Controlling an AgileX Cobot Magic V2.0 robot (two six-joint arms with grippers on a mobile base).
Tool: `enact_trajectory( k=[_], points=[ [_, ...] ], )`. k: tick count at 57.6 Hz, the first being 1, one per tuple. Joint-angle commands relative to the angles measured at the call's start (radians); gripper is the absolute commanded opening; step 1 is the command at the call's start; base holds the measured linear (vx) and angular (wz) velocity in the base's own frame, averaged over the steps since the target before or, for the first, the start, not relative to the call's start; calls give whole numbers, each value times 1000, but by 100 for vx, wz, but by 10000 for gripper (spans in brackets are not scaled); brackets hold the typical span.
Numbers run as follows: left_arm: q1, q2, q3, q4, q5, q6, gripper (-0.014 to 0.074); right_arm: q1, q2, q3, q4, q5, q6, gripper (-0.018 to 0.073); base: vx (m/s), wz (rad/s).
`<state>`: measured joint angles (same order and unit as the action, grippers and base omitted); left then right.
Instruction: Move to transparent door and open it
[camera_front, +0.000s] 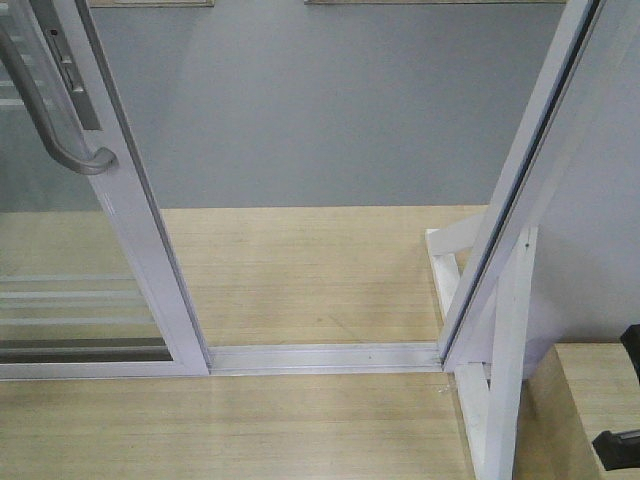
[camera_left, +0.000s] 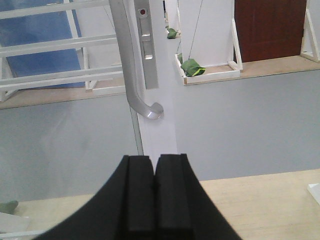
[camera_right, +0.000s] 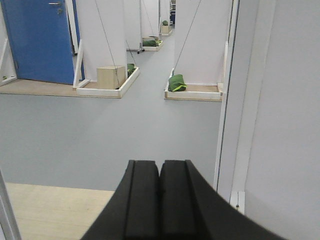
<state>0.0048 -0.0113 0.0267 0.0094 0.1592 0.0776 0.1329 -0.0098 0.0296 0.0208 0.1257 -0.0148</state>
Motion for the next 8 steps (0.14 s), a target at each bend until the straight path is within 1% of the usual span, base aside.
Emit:
enact_trajectory(
  k=[1, 8],
  points=[
    [-5, -13, 30, -2, -84, -8, 0, -12, -11, 14, -3, -81, 2, -3, 0, 0],
    [-5, -13, 30, -2, -84, -8, 0, -12, -11, 14, -3, -81, 2, -3, 0, 0]
  ],
)
